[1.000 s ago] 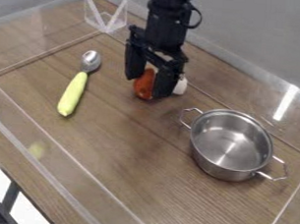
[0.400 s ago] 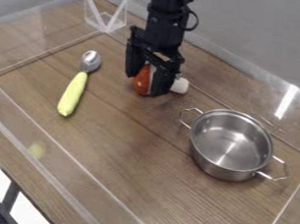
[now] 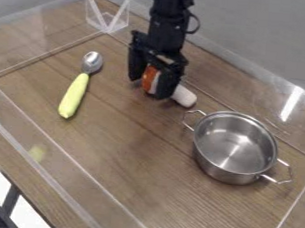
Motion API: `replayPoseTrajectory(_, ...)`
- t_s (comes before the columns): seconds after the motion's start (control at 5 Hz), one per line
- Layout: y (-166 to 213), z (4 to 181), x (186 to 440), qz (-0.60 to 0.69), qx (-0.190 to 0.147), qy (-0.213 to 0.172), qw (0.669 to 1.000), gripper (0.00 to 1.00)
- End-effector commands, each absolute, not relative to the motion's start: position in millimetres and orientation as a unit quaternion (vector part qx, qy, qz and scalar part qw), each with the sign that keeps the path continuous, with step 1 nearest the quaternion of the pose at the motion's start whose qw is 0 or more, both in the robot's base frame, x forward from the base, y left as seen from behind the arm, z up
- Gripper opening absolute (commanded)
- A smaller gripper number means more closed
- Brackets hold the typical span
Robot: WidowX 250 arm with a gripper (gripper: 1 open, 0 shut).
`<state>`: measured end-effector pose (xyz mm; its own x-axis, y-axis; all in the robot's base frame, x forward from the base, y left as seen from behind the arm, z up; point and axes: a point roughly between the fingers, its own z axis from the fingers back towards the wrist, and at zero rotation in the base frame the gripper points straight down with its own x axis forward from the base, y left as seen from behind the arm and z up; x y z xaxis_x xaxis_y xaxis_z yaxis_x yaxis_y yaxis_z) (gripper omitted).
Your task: Move mushroom to the right side of the table
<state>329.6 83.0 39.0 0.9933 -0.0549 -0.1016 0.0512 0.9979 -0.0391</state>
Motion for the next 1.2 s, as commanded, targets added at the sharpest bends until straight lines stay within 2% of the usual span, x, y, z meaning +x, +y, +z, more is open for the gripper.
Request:
replayPoseTrajectory(0.0,95,51.0,339,-0.020,-0.015,0.027,0.999,1.00)
replayPoseTrajectory(0.4,121,52.9,343,-0.006,-0.018,0.026,1.000,1.00)
replayPoseTrajectory(0.6,135,57.1,334,-0.010,-0.019,0.023,1.000,1.00)
replayPoseTrajectory(1.0,122,59.5,337,-0.053,-0.024,0.017,0.998,1.00)
